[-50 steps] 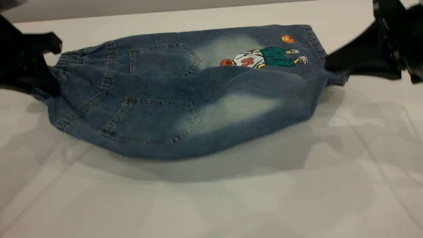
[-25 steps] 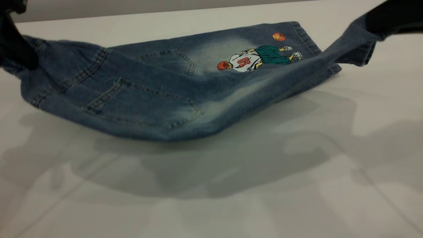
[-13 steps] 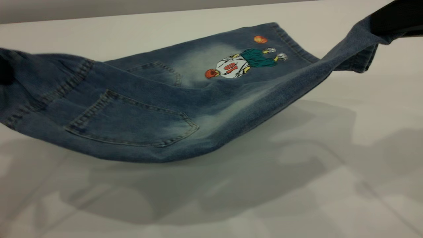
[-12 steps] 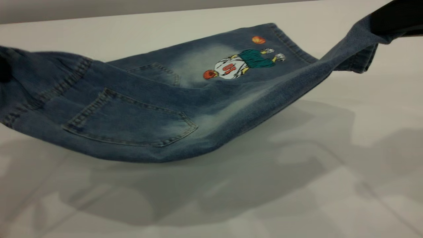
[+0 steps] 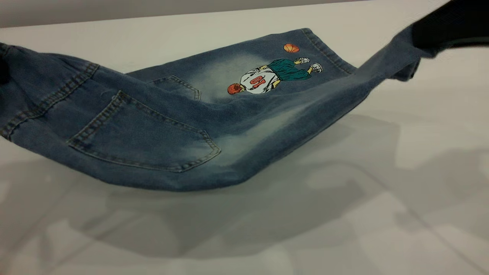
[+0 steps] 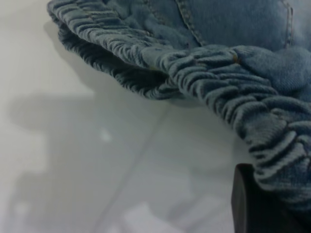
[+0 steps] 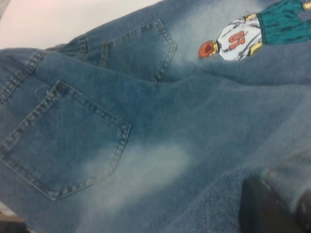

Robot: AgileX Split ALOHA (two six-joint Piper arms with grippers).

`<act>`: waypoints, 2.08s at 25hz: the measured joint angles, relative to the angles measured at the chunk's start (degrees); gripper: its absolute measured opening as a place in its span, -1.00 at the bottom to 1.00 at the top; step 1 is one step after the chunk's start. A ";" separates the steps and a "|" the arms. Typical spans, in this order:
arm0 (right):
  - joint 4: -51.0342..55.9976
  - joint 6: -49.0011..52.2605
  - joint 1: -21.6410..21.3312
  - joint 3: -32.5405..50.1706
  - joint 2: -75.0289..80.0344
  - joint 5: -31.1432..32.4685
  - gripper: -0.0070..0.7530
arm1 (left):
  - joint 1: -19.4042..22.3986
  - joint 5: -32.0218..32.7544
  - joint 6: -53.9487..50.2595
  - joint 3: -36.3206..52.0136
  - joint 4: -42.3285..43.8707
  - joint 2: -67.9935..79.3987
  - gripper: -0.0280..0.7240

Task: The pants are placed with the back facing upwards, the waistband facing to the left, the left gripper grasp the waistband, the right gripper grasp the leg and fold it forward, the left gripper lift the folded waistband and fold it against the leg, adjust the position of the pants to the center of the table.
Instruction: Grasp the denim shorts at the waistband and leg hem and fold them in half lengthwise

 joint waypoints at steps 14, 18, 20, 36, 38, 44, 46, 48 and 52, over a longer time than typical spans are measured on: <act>-1.47 -0.03 -0.05 -10.78 13.91 -0.12 -0.94 | 0.15 -1.29 -1.47 -0.07 -0.21 0.47 -0.53; -1.47 -0.03 -0.05 -13.89 17.83 0.00 -0.94 | 0.15 -2.31 -1.47 -0.22 0.07 3.63 -0.53; -1.47 -0.24 -0.05 -15.18 19.13 0.00 -0.94 | 0.15 -3.18 -1.41 -1.18 0.07 5.90 -0.53; -1.42 -0.25 -0.05 -27.70 31.51 -0.45 -0.94 | 0.15 2.71 -0.99 -20.88 2.27 25.04 -0.53; -1.42 -0.29 -0.05 -29.60 33.55 -0.49 -0.94 | 0.15 2.85 -0.99 -22.99 2.88 27.25 -0.53; -1.73 -0.29 -0.05 -35.69 39.13 -0.63 -0.94 | 0.15 2.83 -1.09 -28.71 3.43 32.66 -0.53; -1.73 -0.29 -0.05 -37.12 40.22 -1.09 -0.94 | 0.15 2.83 -1.12 -30.41 3.38 33.84 -0.53; -2.02 -0.35 -0.05 -38.48 41.18 -2.18 -0.94 | 0.15 2.76 -1.12 -31.55 3.38 34.48 -0.53; -2.35 -0.40 -0.05 -40.16 43.06 -3.09 -0.94 | 0.15 1.33 -1.16 -32.12 3.44 35.43 -0.53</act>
